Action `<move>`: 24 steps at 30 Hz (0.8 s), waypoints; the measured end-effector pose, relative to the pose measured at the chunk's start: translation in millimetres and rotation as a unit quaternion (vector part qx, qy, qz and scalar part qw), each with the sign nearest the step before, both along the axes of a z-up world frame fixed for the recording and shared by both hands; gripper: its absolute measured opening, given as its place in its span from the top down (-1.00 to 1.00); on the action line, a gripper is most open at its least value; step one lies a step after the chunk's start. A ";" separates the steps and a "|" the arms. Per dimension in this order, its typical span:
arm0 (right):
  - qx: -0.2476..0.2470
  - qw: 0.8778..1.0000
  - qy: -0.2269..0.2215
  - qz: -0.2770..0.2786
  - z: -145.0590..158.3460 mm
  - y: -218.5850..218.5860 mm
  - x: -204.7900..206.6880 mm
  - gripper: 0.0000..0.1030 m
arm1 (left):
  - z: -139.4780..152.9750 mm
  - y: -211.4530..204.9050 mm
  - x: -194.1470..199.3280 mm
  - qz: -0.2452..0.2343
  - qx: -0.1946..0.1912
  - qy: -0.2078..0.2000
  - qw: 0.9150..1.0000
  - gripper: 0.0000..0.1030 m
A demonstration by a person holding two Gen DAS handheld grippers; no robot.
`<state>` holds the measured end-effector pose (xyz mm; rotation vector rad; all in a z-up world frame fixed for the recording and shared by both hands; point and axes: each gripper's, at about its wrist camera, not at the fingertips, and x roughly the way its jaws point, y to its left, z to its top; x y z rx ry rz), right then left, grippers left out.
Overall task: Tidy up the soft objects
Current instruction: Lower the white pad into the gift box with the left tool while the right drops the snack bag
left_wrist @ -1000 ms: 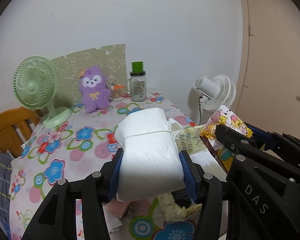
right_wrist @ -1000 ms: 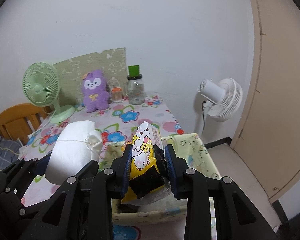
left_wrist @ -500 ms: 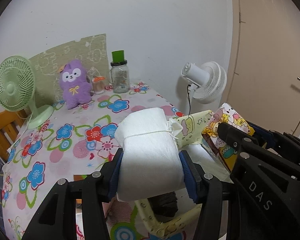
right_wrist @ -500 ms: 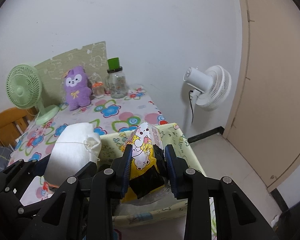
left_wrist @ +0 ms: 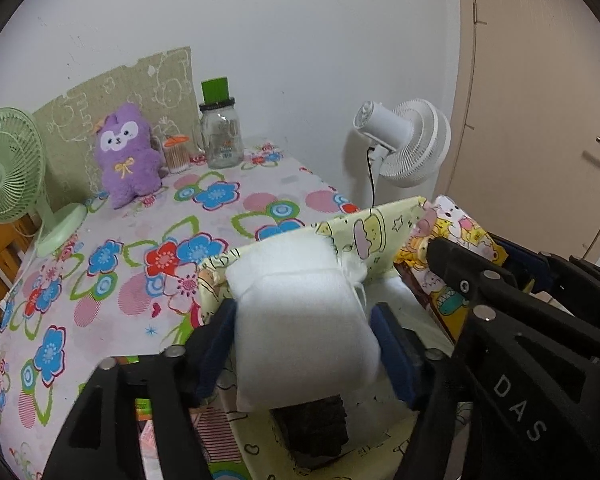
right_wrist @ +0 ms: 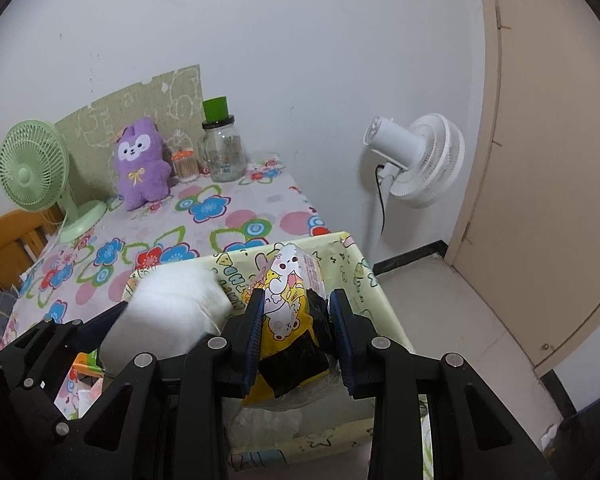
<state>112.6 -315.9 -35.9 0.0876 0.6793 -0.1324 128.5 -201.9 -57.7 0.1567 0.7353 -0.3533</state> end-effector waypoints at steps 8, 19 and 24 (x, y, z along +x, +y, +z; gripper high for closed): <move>0.007 1.000 0.019 -0.001 -8.3 -0.3 10.9 -0.03 | 0.9 -2.3 -2.7 -0.017 -0.010 0.000 1.000 -0.79; -0.011 1.000 0.003 -0.004 0.4 7.3 2.2 -0.62 | 11.1 4.4 -11.2 -0.009 -0.002 -0.016 1.000 -0.90; -0.015 1.000 -0.010 -0.002 8.2 13.1 -8.2 -0.74 | 19.1 13.9 -18.9 -0.006 -0.004 -0.026 1.000 -0.92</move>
